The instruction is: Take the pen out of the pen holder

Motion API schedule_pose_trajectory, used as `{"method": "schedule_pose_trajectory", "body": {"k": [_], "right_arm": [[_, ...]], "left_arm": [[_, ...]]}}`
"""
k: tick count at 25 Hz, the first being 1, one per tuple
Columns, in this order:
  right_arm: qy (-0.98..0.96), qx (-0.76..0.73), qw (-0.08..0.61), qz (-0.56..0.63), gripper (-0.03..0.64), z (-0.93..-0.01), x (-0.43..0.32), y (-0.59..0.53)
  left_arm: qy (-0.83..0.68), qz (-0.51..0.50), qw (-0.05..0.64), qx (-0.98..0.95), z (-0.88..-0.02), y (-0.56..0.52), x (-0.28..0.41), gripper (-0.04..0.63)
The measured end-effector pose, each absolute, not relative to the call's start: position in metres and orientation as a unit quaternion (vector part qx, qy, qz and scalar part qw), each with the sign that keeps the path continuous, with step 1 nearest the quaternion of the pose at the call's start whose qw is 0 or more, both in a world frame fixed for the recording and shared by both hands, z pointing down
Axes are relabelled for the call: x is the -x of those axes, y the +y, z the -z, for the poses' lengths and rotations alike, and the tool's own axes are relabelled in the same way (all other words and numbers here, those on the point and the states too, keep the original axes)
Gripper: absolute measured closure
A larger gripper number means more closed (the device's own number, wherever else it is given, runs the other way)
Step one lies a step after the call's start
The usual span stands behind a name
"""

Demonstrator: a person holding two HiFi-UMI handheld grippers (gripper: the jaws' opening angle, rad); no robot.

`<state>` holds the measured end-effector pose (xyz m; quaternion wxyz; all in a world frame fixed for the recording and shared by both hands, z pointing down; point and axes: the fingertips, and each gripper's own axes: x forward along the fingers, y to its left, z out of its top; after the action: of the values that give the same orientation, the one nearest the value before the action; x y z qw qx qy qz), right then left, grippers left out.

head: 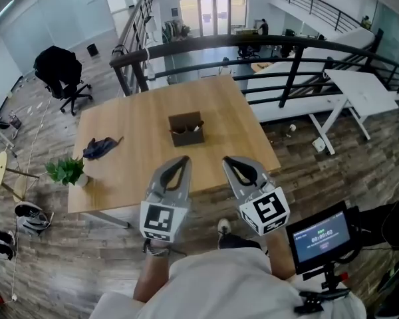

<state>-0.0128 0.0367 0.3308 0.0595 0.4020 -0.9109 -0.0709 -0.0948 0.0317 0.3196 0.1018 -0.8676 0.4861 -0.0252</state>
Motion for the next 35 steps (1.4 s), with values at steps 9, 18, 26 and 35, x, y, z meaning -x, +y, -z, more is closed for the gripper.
{"method": "schedule_pose_trajectory", "body": {"k": [9,18,26,35], "right_arm": [[-0.914,-0.397,0.041,0.072,0.614,-0.331,-0.003,-0.031],[-0.920,-0.385,0.058,0.052,0.614,-0.346,-0.010,-0.086],[-0.929,-0.359,0.067,0.055,0.615,-0.346,-0.010,-0.123],[-0.943,-0.321,0.074,0.051,0.614,-0.351,-0.002,-0.143]], "left_arm": [[0.491,0.041,0.086,0.866,-0.328,-0.035,0.083,0.597],[0.509,0.056,0.076,0.855,-0.334,-0.085,0.081,0.595],[0.522,0.065,0.080,0.847,-0.335,-0.119,0.076,0.597],[0.541,0.099,0.079,0.831,-0.345,-0.137,0.074,0.595]]}}
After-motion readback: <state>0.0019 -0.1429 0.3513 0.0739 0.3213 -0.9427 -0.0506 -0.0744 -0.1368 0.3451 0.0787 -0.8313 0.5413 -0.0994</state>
